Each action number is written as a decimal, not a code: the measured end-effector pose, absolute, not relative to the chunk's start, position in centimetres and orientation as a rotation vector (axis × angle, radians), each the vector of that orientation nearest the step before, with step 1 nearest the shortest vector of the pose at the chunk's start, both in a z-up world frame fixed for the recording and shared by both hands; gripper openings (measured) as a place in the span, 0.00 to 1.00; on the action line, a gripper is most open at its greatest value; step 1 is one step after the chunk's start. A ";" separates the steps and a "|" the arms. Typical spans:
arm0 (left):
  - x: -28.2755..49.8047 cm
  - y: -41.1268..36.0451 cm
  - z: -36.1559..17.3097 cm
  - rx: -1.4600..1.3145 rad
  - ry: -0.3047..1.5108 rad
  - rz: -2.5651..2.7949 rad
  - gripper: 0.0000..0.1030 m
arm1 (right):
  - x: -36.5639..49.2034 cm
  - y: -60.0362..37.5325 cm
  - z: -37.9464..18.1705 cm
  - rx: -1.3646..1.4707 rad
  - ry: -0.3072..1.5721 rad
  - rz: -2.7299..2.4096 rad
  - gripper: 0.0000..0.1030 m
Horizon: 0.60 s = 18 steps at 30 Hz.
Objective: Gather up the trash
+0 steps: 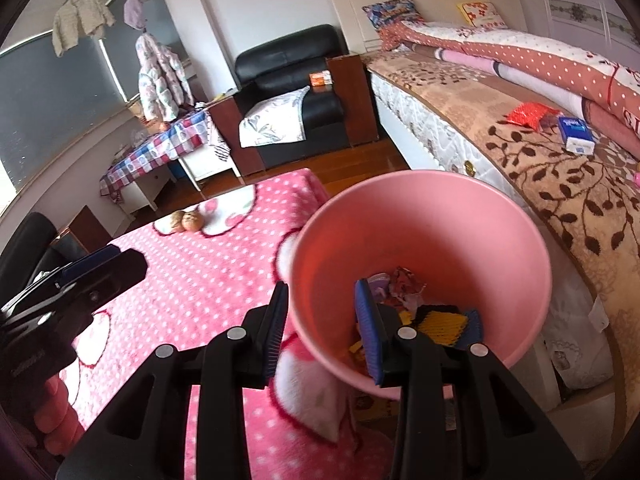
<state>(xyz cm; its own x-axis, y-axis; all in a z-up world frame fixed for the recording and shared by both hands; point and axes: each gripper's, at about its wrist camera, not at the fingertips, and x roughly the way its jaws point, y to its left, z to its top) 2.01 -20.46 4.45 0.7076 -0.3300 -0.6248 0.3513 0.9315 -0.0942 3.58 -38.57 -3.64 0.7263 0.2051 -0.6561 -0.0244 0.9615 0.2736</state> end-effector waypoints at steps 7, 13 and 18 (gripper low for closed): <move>1.2 -18.7 5.2 0.006 0.661 -0.340 0.59 | 2.0 -36.5 -2.2 0.217 0.695 0.161 0.46; 0.4 -17.4 5.3 -0.017 0.654 -0.314 0.59 | 0.6 -34.9 -1.5 0.168 0.671 0.169 0.47; -0.3 -16.6 4.9 -0.010 0.647 -0.290 0.59 | -0.2 -33.7 -1.1 0.162 0.656 0.173 0.57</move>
<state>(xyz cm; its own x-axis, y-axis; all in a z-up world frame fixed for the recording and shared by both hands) -0.29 -16.63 4.92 0.7592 -0.2694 -0.5925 0.2631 0.9597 -0.0992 -0.21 -33.69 -1.06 0.7792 0.2103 -0.5904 -0.1084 0.9730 0.2036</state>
